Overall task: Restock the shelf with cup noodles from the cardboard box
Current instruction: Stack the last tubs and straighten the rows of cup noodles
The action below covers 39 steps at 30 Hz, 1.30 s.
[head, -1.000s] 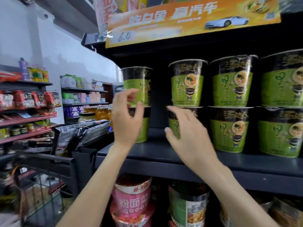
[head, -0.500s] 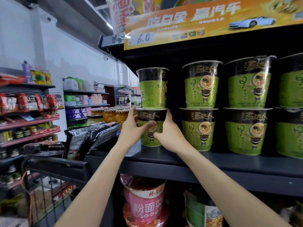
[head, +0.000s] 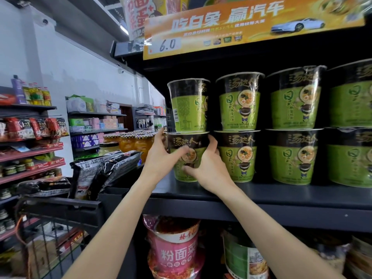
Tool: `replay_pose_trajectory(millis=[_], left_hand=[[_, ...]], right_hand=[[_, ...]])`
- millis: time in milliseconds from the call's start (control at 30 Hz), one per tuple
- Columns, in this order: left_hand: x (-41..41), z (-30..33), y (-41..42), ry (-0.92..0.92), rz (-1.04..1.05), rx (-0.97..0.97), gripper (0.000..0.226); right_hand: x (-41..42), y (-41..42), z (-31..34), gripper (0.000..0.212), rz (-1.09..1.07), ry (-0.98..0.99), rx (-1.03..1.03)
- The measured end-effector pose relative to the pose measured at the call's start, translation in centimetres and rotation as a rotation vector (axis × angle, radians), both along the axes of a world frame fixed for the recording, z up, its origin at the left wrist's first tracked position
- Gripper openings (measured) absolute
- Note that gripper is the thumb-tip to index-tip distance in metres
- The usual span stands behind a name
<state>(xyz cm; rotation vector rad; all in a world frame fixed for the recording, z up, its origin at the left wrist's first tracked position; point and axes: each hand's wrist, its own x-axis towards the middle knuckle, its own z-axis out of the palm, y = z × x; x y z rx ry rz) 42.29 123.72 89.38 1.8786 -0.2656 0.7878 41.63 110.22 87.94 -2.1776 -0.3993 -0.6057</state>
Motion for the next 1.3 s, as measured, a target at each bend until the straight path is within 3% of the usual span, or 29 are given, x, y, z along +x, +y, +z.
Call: replay_pose_trajectory(millis=[100, 200, 300, 400, 467, 667, 800, 967, 1300], left_hand=[[-0.4, 2.1, -0.8, -0.119, 0.021, -0.138, 0.081], [0.2, 4.7, -2.8, -0.215, 0.202, -0.007, 0.099], [1.3, 6.6, -4.6, -0.135, 0.391, 0.146, 0.122], [2.4, 7.3, -4.8, -0.077, 0.433, 0.158, 0.124], [2.5, 7.2, -4.0, -0.084, 0.369, 0.143, 0.119], [2.2, 6.3, 0.3, 0.004, -0.196, -0.139, 0.111], [2.3, 5.6, -0.6, -0.029, -0.031, -0.017, 0.13], [2.9, 5.5, -1.1, -0.071, 0.043, -0.003, 0.088], [3.5, 4.9, -1.1, -0.096, 0.058, -0.025, 0.077]], right_hand=[[0.5, 0.4, -0.1, 0.115, -0.017, 0.047, 0.058], [0.7, 0.6, 0.3, 0.118, -0.046, 0.06, 0.015], [0.6, 0.6, 0.6, 0.12, -0.085, 0.058, -0.046], [0.5, 0.6, 0.6, 0.12, -0.09, 0.059, -0.065], [0.5, 0.6, 0.5, 0.118, -0.085, 0.043, -0.059], [0.7, 0.7, 0.1, 0.115, -0.082, 0.029, -0.06], [0.8, 0.7, 0.1, 0.115, -0.094, 0.024, -0.067], [0.8, 0.8, 0.0, 0.114, -0.097, 0.004, -0.072], [0.8, 0.9, 0.1, 0.112, -0.113, -0.012, -0.069]])
